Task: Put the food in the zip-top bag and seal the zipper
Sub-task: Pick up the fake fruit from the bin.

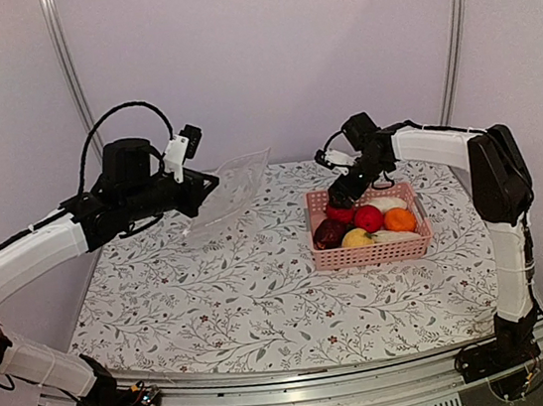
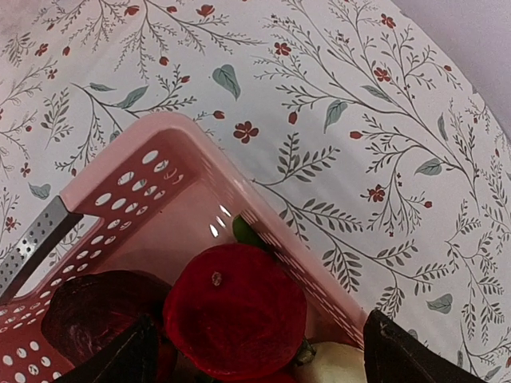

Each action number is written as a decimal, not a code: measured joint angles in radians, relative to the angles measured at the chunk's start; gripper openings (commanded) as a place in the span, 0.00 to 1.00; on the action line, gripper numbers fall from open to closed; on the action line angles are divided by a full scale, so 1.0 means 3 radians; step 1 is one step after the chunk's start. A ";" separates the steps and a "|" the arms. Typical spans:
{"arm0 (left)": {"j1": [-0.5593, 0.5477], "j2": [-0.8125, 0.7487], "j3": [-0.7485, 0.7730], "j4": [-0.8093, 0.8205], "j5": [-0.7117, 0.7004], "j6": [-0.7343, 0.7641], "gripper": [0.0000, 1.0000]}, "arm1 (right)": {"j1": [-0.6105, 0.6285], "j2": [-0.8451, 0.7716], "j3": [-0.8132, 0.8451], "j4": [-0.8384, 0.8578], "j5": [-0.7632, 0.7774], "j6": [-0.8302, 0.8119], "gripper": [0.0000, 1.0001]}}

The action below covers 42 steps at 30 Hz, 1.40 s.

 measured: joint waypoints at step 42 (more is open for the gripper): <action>0.0000 0.0001 -0.0029 0.0011 0.0097 0.0000 0.00 | 0.0019 -0.0205 -0.0211 0.0053 0.0001 0.0167 0.67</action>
